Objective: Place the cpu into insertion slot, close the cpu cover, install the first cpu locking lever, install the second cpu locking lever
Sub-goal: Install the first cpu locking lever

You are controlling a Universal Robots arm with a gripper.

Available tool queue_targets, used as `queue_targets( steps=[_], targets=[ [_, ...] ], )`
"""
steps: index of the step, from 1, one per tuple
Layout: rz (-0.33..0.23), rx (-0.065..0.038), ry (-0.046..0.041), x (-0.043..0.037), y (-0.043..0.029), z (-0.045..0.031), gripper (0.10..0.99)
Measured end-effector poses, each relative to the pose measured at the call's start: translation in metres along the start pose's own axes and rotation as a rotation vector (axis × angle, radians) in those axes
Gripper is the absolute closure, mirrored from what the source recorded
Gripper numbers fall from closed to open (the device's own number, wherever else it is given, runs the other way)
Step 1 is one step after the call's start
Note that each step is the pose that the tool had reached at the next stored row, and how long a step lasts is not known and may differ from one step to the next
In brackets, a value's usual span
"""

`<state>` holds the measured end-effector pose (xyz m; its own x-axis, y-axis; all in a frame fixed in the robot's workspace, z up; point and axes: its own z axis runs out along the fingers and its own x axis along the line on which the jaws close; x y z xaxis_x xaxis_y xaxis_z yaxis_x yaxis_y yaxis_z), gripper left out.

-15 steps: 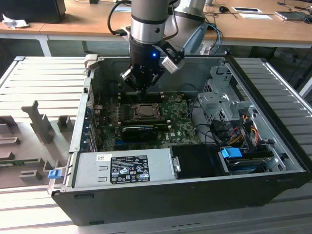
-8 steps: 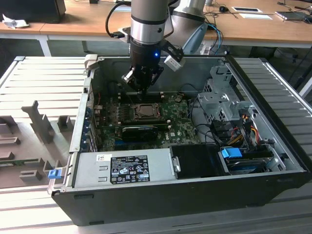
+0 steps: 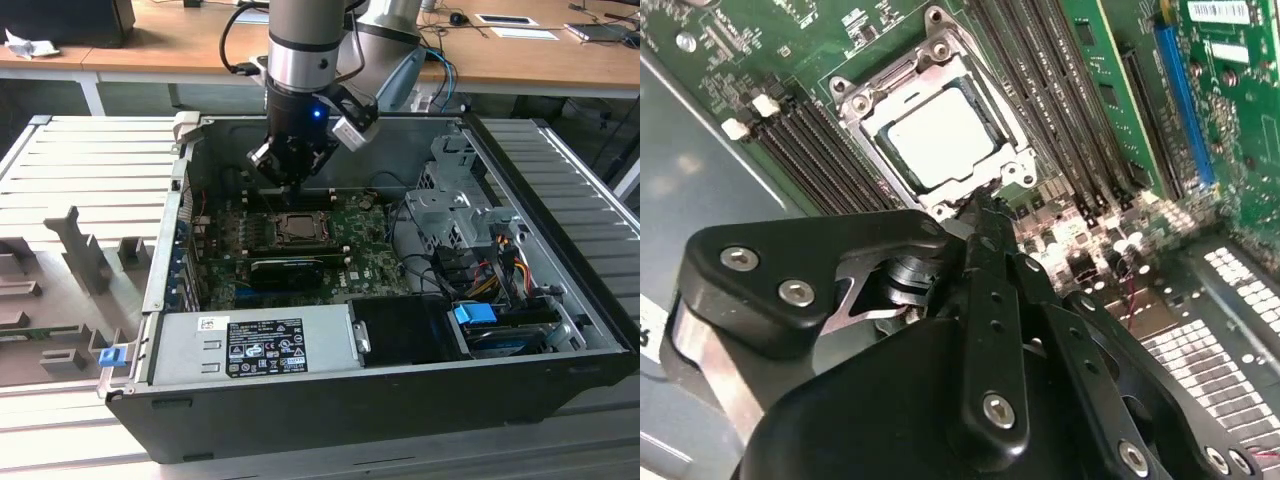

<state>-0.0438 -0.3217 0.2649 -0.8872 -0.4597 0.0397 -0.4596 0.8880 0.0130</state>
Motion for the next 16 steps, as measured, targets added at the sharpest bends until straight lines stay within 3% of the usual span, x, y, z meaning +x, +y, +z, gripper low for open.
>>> queue_targets(
  steps=[4,6,10,16],
  targets=[
    [0.058,-0.002,-0.0019,0.0,0.0,0.0004,0.98],
    [0.068,0.007,-0.0219,-0.0001,0.0,0.0009,0.98],
    [0.134,0.006,-0.0227,0.0,0.0,0.001,0.98],
    [0.291,0.001,-0.0241,-0.0001,0.0,0.0022,0.98]
  ],
)
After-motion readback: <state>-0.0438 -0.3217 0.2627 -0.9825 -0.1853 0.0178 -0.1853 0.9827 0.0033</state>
